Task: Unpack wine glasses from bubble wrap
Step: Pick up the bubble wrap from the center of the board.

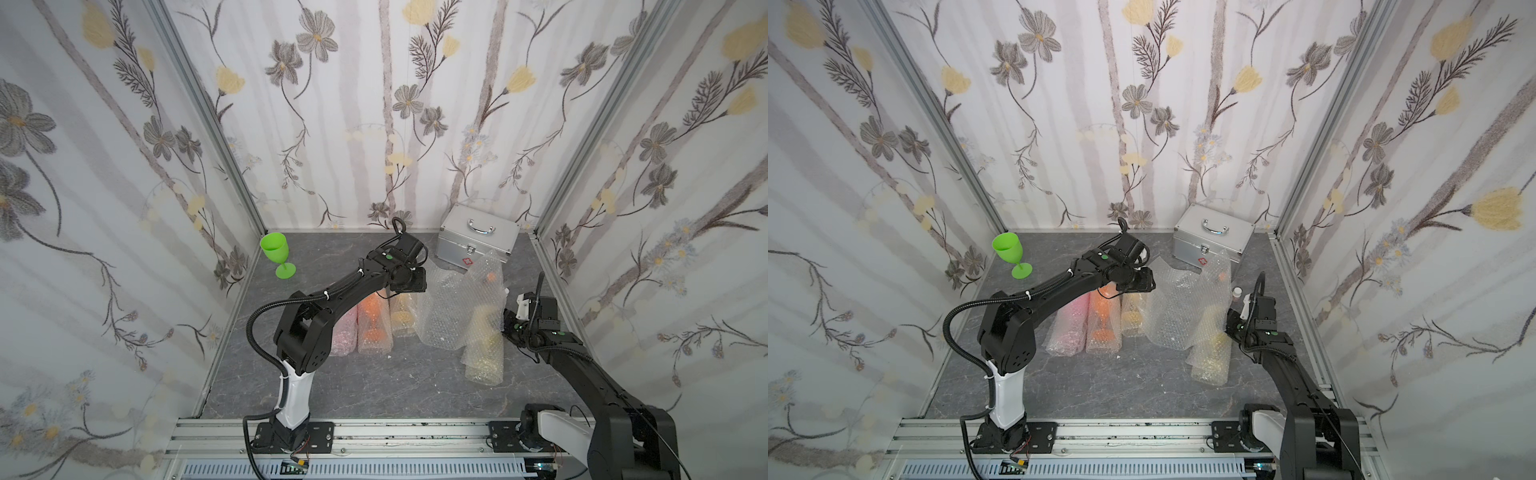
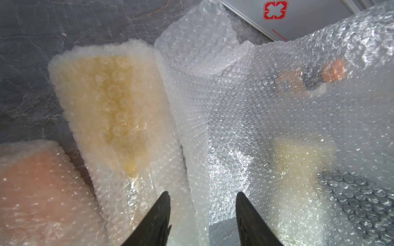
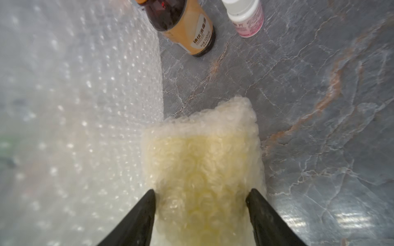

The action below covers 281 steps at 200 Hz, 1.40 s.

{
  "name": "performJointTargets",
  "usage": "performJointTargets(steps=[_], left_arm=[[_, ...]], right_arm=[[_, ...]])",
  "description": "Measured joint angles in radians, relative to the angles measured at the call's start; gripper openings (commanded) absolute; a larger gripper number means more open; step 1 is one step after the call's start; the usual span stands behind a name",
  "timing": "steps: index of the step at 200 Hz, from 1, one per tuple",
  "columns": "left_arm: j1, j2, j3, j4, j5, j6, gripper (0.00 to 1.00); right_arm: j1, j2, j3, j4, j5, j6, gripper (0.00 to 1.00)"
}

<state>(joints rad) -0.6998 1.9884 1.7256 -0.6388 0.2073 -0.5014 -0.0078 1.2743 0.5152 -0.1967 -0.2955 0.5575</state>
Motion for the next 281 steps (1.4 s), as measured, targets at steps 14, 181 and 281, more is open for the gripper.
performJointTargets(steps=[14, 181, 281], left_arm=[[-0.002, 0.000, -0.002, 0.002, 0.003, -0.001, 0.52], [-0.005, 0.010, -0.004, 0.027, 0.030, -0.008, 0.51], [-0.005, 0.016, -0.004, 0.037, 0.034, -0.011, 0.51]], right_arm=[[0.010, 0.018, -0.011, 0.033, -0.003, 0.003, 0.69], [-0.117, -0.162, -0.046, -0.032, 0.096, -0.009, 0.25], [-0.189, -0.440, 0.048, -0.160, 0.335, -0.018, 0.24]])
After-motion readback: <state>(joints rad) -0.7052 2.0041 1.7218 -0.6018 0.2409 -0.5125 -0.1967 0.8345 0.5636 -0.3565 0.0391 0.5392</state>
